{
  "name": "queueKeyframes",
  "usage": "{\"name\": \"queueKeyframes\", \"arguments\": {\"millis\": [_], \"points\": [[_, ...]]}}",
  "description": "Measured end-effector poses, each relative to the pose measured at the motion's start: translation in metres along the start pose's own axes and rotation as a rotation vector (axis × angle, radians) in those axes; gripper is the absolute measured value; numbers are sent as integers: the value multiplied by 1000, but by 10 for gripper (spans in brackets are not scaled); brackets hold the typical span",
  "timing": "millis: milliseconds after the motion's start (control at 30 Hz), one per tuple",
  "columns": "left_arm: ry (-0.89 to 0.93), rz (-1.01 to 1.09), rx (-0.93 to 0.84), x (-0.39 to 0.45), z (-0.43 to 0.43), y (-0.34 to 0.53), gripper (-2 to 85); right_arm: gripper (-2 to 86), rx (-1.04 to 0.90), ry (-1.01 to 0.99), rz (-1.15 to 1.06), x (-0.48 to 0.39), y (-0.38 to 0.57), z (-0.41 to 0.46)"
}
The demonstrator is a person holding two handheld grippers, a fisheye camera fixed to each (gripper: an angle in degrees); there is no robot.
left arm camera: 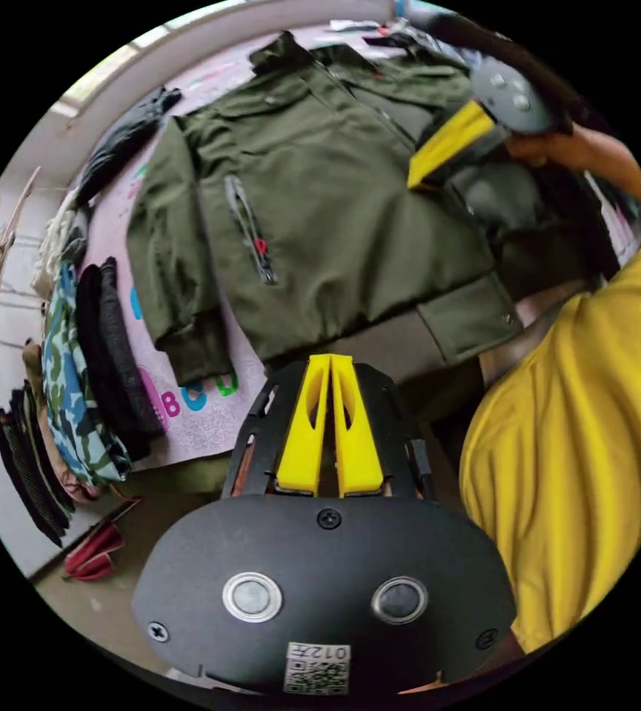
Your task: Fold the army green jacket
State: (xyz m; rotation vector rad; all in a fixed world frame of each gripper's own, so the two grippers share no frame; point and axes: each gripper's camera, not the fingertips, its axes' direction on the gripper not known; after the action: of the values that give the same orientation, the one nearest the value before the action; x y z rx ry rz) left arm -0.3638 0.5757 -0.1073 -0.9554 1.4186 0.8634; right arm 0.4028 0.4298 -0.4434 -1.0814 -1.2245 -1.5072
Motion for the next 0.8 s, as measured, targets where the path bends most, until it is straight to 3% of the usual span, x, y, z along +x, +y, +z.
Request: {"name": "queueKeyframes", "arguments": {"millis": [200,333,467,667,800], "points": [[-14,-61,39,-10,15,21,3,1,-12,-54,97,8,4,-12],[103,-174,283,-54,-54,10,3,2,7,-108,206,15,13,-21],[226,-173,383,-106,-77,-70,3,3,36,-134,259,16,23,-30],[410,-259,373,-179,-59,-206,5,0,77,-280,289,36,38,-56],[422,-265,372,-212,-58,-275,5,0,260,-192,412,86,62,-104]]}}
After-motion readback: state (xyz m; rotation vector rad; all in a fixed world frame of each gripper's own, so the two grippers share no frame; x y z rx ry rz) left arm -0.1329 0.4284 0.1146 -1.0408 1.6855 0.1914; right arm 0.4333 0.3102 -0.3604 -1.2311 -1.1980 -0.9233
